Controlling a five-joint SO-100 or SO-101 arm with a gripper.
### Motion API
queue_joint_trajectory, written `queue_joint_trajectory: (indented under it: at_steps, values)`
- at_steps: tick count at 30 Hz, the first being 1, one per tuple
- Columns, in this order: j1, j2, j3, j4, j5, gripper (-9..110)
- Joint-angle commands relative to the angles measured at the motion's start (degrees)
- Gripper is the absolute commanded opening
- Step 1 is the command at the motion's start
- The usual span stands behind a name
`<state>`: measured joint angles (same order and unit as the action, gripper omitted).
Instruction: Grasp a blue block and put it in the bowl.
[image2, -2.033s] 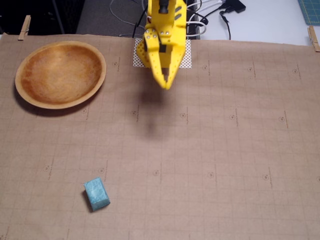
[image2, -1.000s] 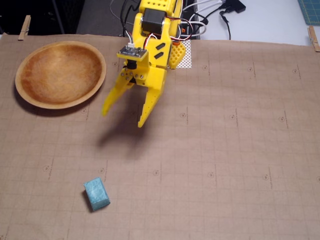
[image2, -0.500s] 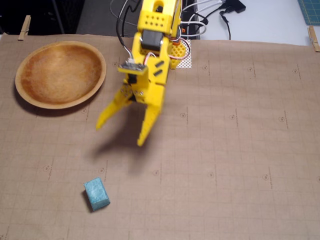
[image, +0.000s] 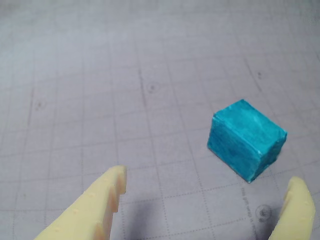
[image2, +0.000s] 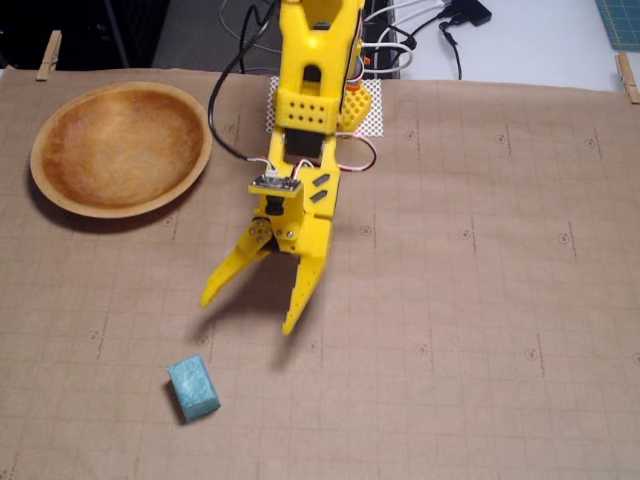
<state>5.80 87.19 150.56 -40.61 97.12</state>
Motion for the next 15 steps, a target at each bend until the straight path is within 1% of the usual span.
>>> queue_joint_trajectory:
  at_steps: [1, 4, 7, 15]
  values:
    - [-0.4, -3.1, -1.0, -9.1, 0.7, 39]
    - [-0.4, -6.4, -1.0, -12.3, 3.4, 39]
    - [0.2, -8.7, -1.0, -12.6, 6.7, 40]
    - [1.2, -14.7, -5.4, -13.1, 8.0, 40]
